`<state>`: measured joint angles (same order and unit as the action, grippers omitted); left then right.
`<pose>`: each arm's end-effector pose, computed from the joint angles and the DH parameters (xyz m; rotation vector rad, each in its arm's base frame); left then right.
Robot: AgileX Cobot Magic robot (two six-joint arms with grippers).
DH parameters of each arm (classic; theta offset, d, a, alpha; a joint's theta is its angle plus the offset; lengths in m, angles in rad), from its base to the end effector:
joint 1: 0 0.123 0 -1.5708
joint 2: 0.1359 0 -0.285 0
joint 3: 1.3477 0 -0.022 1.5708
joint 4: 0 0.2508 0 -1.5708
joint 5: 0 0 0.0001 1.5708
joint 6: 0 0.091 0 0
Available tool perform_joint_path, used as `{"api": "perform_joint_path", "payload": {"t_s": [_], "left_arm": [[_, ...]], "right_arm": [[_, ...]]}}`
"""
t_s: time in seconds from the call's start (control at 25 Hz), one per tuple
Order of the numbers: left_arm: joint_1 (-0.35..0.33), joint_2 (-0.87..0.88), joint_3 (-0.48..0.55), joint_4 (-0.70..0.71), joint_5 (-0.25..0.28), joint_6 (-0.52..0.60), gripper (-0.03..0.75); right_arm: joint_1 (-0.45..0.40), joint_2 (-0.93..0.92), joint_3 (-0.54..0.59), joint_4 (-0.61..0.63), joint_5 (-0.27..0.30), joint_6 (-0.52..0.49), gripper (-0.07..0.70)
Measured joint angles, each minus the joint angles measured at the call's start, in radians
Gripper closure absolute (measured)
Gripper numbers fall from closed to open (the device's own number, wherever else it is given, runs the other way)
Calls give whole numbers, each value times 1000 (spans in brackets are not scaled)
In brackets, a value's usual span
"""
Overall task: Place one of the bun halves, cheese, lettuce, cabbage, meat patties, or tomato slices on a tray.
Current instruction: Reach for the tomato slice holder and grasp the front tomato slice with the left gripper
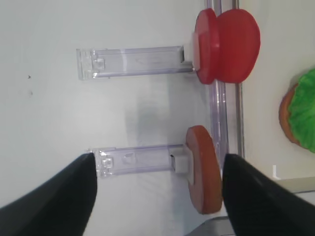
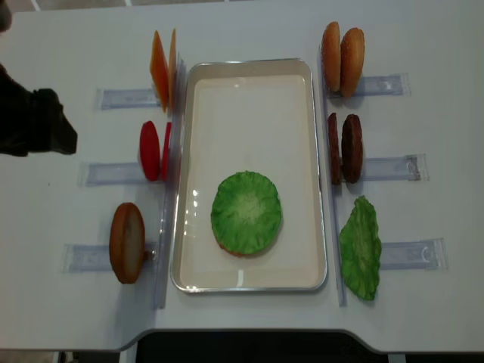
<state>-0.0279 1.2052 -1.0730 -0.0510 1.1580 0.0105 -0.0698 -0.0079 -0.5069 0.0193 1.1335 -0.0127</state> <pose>0.2191 -0.0104 0.3264 0.0369 2.7731 -0.0746 -0.0099 0.0023 0.2733 0.0581 2.1014 -0.0263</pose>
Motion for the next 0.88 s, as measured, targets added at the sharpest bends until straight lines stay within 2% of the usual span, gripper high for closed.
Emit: {"api": "perform_joint_path", "payload": {"t_s": [0.48, 0.88], "left_arm": [[0, 207, -134, 29, -3, 0, 118], [0, 277, -144, 58, -7, 0, 118]], "right_arm": [[0, 0, 0, 0, 0, 0, 82], [0, 0, 0, 0, 0, 0, 82]]}}
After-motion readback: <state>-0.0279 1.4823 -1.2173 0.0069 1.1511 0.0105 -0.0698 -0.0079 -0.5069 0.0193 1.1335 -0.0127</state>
